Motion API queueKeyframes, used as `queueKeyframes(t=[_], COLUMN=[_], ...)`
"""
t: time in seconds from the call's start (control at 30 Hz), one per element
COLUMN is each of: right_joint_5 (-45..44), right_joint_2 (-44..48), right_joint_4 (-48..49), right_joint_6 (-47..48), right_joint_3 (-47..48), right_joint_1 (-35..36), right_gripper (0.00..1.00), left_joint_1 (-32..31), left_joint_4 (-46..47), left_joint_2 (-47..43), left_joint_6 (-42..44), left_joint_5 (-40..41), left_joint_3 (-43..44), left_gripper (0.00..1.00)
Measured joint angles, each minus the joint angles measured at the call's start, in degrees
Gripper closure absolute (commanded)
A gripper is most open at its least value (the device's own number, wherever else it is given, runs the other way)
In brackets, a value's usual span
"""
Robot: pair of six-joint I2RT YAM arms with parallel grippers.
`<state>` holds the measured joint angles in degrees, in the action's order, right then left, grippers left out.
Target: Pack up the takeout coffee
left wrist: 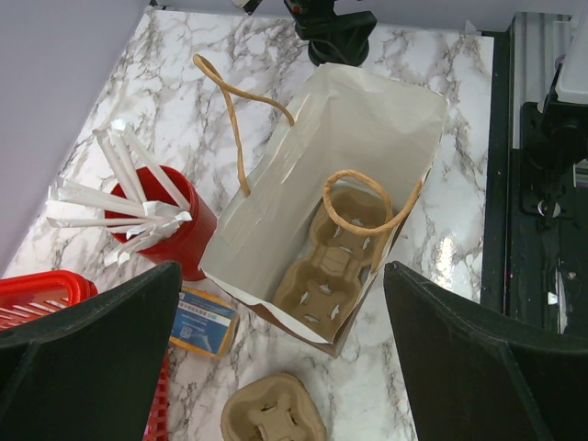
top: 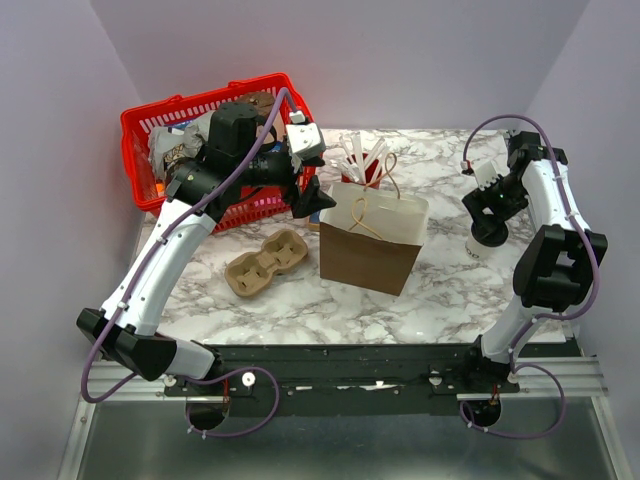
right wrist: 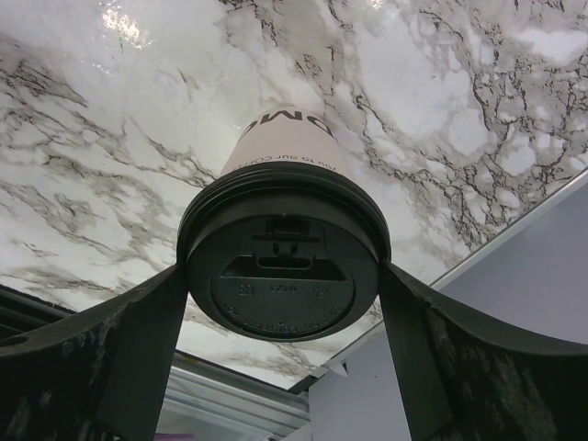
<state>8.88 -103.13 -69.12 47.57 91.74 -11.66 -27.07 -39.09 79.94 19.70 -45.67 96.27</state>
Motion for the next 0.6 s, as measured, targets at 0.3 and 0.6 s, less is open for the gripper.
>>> queueKeyframes(t=[0.3, 0.6], right_joint_5=[-0.02, -0.02], right_joint_2=[0.00, 0.17], right_joint_4=[0.02, 0.28], right_joint_6=[0.00, 0.00], right_joint_3=[-0.11, -0.55], right_joint_1=[-0.04, -0.09], right_gripper=[0.10, 0.09], left_joint_1=[0.00, 0.00], left_joint_4=[-0.02, 0.00], left_joint_2=[0.00, 0.00], left_joint_6=[0.02, 0.04], left_joint_5=[0.00, -0.02], left_joint_3=[0.00, 0.00], left_gripper=[0.01, 0.01])
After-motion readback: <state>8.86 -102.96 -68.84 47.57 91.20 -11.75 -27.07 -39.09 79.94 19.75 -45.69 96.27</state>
